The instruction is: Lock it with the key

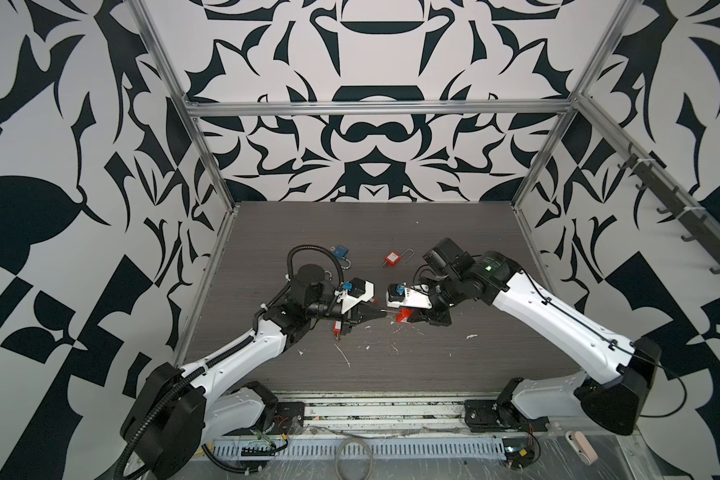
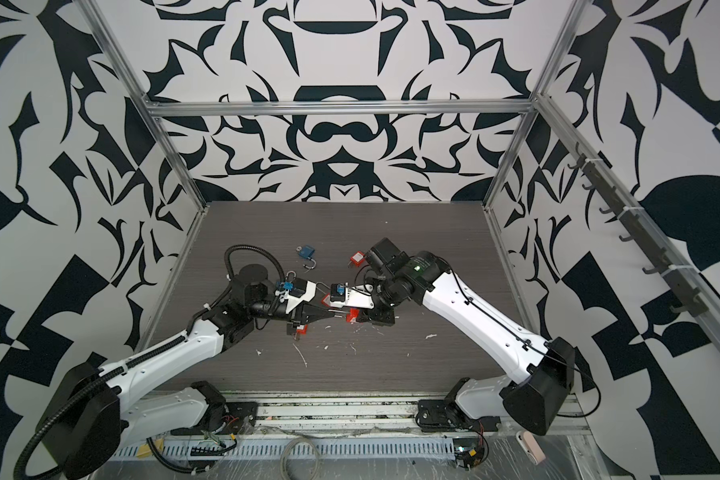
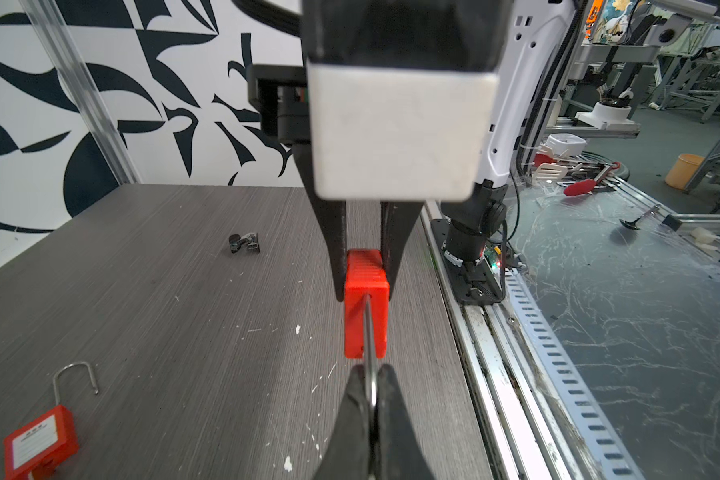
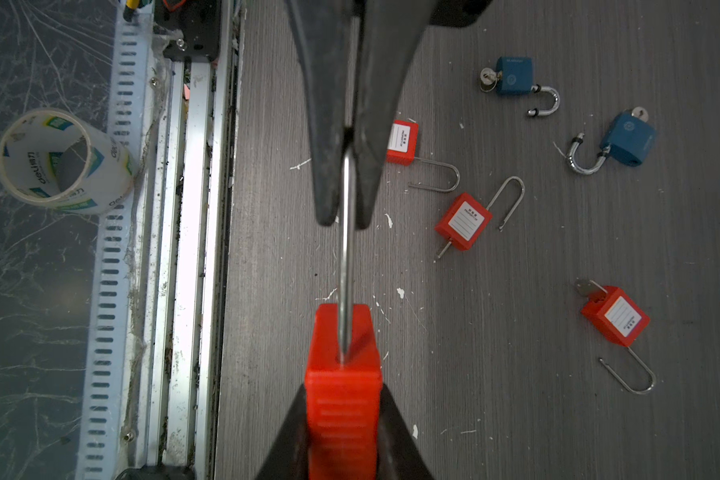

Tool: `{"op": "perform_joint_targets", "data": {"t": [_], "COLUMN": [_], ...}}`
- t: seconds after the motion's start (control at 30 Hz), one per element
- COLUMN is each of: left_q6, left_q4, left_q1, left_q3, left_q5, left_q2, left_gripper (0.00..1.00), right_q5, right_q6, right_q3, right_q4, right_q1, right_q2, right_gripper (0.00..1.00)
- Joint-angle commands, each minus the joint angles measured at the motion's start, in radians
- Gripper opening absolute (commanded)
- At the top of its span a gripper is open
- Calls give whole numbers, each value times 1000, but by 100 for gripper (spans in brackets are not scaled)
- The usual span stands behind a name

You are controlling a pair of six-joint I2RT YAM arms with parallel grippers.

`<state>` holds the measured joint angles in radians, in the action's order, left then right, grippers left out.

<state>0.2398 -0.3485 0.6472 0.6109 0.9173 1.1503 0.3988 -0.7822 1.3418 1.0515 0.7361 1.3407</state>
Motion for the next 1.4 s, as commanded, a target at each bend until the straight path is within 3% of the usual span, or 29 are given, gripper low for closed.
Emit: {"op": "perform_joint_targets", "data": {"t": [0.0,0.2,0.43,0.63,0.87,1.0,1.23,1.33,1.37], "left_q6": [8,12,-94,-106,-183,-192,-203,-218,-225], "left_q4": [-15,-42,-197,-206,-329,-352,-335,-337,-335], "left_q1": [20,65,88,117,120,117,72,42,33], "left_q3": [29,48,72,89,30,19,18,19,21], "left_q5": [1,-39,-81,-86,-103,-114,-103,-78,-67], "left_q2": [15,57,154,183,197,190,136,132,95], "left_gripper": [0,0,0,0,0,0,0,0,0], "right_q5": [57,77,102,108,148,108,-35,-23,-1], "right_q6": [-40,-49,-48,-59,-31,-28,-5,82,93], "right_q3": [77,115,152,151,145,142,194,222,227], "right_q4": [33,38,70,-2,-121,-103,79,133,155], "right_q1": [6,6,6,7,6,5,5,-3,-6], "right_q2": [-13,-20,-6,-27,-42,-31,-8,-22,-30], "right_gripper": [18,15,12,11,11,11,39,64,68]}}
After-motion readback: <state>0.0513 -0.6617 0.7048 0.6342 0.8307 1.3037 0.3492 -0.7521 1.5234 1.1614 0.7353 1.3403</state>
